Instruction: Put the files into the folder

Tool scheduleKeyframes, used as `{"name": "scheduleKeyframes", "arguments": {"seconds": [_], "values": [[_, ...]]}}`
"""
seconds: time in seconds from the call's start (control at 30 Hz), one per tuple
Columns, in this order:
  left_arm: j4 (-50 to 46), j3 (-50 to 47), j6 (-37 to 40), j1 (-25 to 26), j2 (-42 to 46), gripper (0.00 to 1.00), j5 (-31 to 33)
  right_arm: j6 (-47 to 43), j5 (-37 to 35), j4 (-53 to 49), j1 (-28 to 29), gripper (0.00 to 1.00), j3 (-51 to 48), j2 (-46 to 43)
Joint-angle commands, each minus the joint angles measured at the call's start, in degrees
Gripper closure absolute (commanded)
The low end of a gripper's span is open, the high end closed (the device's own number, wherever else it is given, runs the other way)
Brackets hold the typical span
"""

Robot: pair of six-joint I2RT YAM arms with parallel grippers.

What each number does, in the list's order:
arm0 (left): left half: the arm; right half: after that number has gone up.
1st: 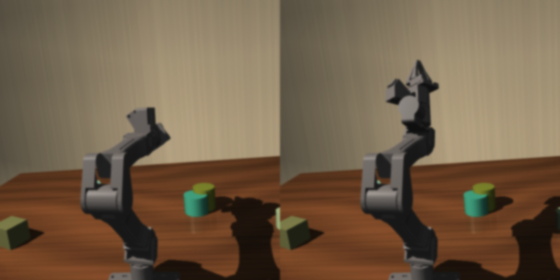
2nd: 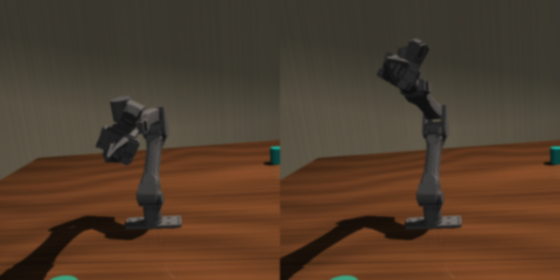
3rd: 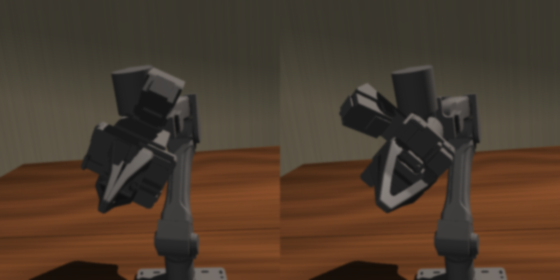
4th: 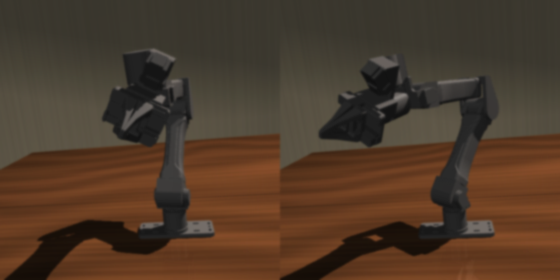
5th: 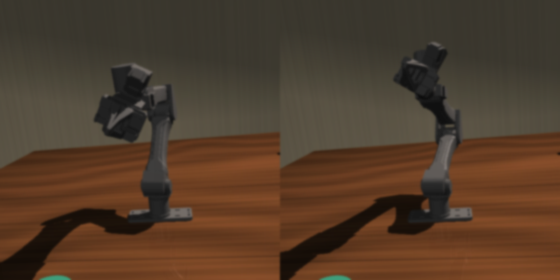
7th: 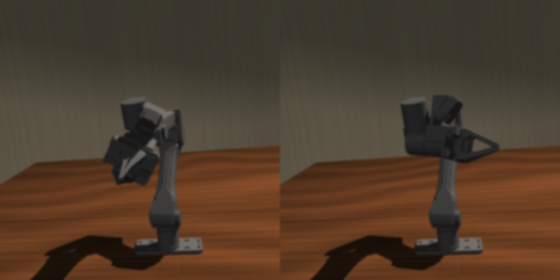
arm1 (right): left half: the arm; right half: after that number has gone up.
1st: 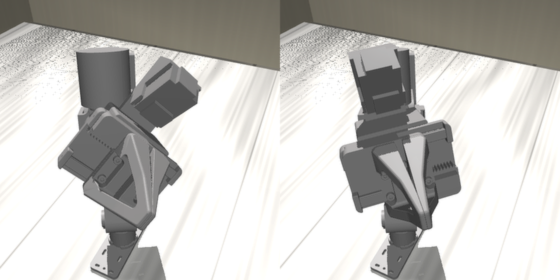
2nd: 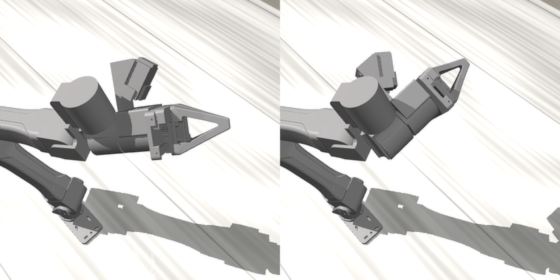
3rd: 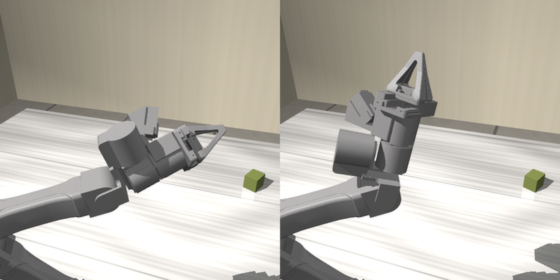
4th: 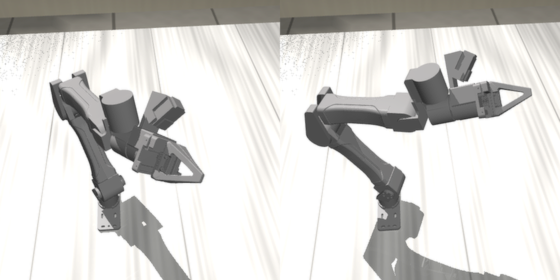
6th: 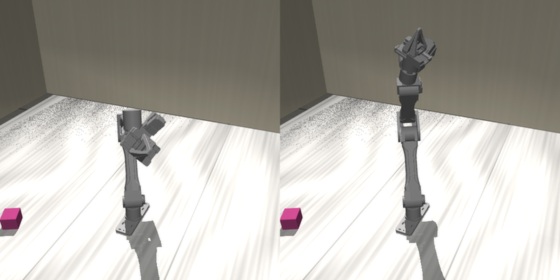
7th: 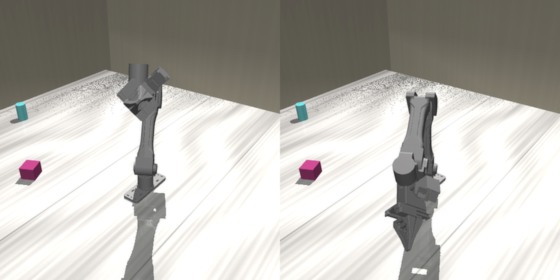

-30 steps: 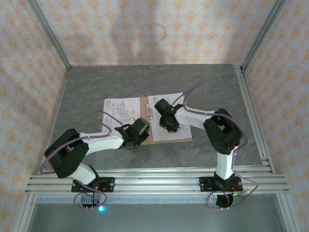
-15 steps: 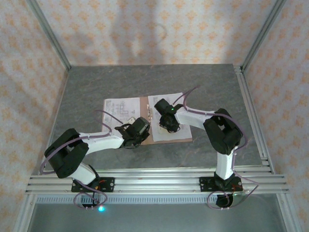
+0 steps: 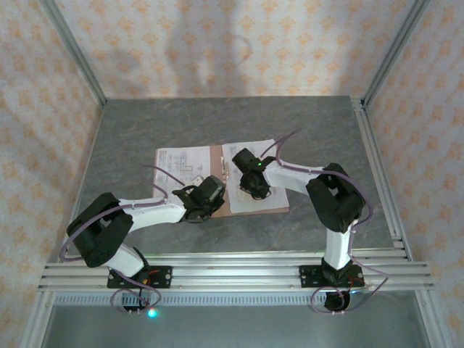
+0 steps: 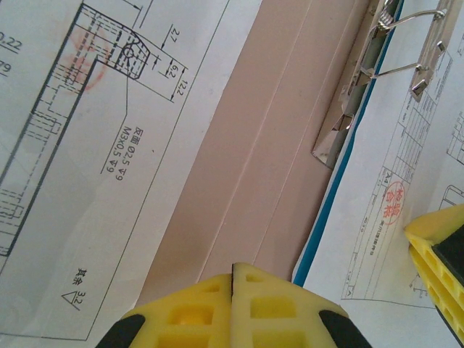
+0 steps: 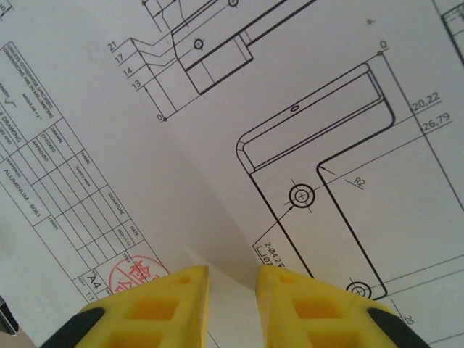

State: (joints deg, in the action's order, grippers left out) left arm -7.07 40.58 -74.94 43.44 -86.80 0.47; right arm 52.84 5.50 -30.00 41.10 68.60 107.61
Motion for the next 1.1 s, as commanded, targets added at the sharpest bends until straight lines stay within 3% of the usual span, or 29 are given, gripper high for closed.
{"name": "scheduleKeyframes", "arguments": {"seconds": [0.0, 0.7, 1.07], "values": [[-1.9, 1.03, 0.85, -0.29, -0.45, 0.95, 1.78, 1.47, -1.27, -4.06, 0.47, 0.74, -2.15, -0.83], [-0.6, 1.1, 1.29, -0.2, -1.13, 0.95, 0.52, 6.11, 1.7, -0.94, 0.56, 0.74, -0.71, 0.8], [0.63, 2.52, 0.68, 2.09, -2.17, 0.84, -0.21, 5.81, -0.39, -3.04, -1.14, 0.74, -0.67, -0.17]]}}
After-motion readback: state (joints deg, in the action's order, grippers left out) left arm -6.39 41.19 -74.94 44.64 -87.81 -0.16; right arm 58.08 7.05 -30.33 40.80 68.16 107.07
